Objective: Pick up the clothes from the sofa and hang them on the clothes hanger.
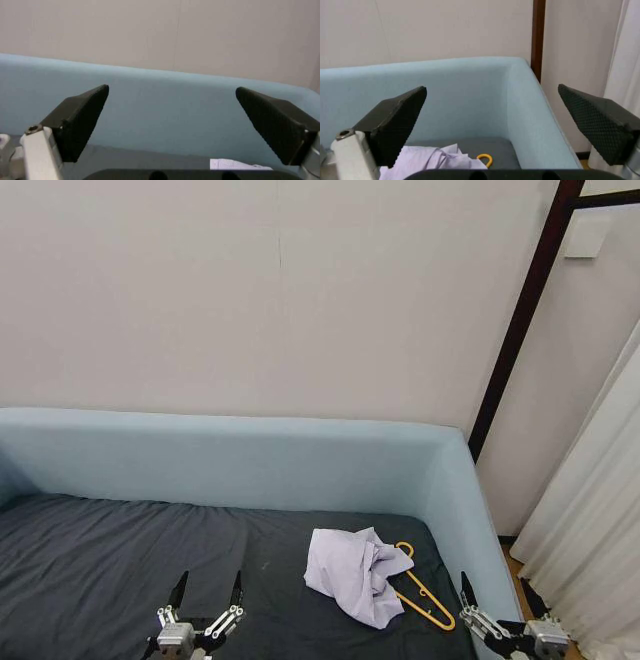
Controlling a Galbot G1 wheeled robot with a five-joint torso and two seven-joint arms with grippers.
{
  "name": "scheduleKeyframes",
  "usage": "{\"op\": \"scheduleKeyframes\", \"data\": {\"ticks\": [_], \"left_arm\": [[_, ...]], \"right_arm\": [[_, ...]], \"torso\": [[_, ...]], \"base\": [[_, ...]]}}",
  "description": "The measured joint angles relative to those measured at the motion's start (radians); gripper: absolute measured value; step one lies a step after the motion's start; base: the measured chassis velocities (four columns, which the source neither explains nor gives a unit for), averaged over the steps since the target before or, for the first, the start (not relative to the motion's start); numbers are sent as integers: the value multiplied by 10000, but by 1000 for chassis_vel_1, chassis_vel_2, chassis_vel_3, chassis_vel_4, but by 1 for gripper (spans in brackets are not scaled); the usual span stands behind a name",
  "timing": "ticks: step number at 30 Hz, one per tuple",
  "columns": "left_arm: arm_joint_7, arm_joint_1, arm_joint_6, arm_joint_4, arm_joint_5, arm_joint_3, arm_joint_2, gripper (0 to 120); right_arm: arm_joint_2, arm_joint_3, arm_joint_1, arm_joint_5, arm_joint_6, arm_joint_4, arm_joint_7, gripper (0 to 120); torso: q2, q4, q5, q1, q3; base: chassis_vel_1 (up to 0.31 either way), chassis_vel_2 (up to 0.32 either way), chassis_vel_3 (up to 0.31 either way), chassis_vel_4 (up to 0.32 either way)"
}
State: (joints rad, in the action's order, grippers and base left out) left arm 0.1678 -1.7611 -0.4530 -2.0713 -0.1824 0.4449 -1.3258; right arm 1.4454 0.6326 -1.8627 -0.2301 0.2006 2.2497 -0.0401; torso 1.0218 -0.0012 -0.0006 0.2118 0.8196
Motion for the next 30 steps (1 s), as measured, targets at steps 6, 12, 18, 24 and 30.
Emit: {"op": "scheduleKeyframes", "data": {"ticks": [6,12,18,24,30], "left_arm": [[43,3,0,18,12,-11,-47,100],[46,-125,-31,20,84,-47,-75,100],[44,-279,-50,176,165,-162,-20,100],[28,-307,-50,331,259,-383,40,100],[47,-157,-37,562,303,-591,211,100]], "right_arm": [[-1,-37,-6,-1,-47,-4,-49,100],[-270,-167,65,-383,-393,-83,-259,100],[-1462,-562,914,-2112,-1616,-543,-548,100],[-3113,-793,2293,-3670,-2722,-1295,-733,100],[-4726,-1074,3489,-5052,-3671,-2050,-936,100]], "torso": [[0,0,0,0,0],[0,0,0,1,0],[0,1,4,0,0],[-2,1,3,1,1],[-2,-5,1,0,0]], "base": [[0,0,0,0],[0,0,0,0],[0,0,0,0],[0,0,0,0],[0,0,0,0]]}}
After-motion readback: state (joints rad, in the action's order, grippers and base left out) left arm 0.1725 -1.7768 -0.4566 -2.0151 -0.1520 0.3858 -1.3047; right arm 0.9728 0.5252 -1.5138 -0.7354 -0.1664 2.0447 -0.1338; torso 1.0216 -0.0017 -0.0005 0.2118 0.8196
